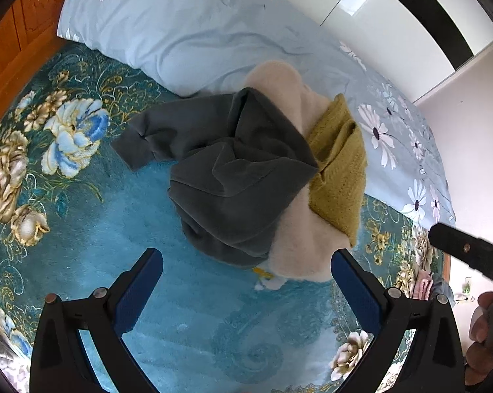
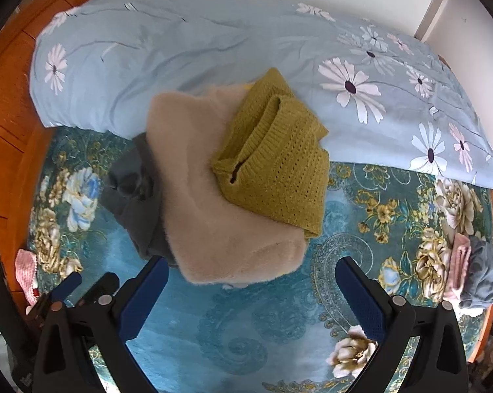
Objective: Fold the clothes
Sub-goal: 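Reach both grippers toward the mustard-yellow knit sweater on the clothes pile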
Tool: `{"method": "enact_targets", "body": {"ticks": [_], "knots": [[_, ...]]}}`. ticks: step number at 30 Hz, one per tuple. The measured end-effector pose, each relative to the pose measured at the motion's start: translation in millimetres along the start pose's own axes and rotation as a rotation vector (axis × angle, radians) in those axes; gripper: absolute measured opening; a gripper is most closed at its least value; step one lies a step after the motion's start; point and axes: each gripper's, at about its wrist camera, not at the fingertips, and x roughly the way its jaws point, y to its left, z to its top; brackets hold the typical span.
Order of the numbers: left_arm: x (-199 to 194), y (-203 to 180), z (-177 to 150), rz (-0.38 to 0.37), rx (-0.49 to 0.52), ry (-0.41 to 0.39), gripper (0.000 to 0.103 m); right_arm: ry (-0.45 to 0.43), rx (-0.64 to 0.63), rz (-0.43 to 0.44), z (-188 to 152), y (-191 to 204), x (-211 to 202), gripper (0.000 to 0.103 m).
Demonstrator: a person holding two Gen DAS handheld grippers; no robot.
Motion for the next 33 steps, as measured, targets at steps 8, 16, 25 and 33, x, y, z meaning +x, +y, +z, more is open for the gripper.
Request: {"method": "enact_targets", "body": {"ticks": [8, 16, 25, 33], "knots": [[31.0, 22.0, -1.8, -0.039, -0.044, 0.043, 0.102, 0.032, 0.012, 0.024, 4.9, 8.6, 31.1, 0.103], [41.2, 18.2, 20.5, -0.049, -0.040, 0.062, 0.102, 0.083, -0.056, -0.054, 2.8, 9.3, 52.5, 0.103], [34.1, -4.9, 45.2, -0.063, 0.042, 0.026, 0.102, 0.115, -0.103, -0.108, 19.2, 10.3, 68.5, 0.103], [43.5, -23.2, 66.0, -0.079, 0.106, 0.025, 0.102, 0.145, -0.124, -0.145, 31.7, 7.0, 86.8, 0.103]]}}
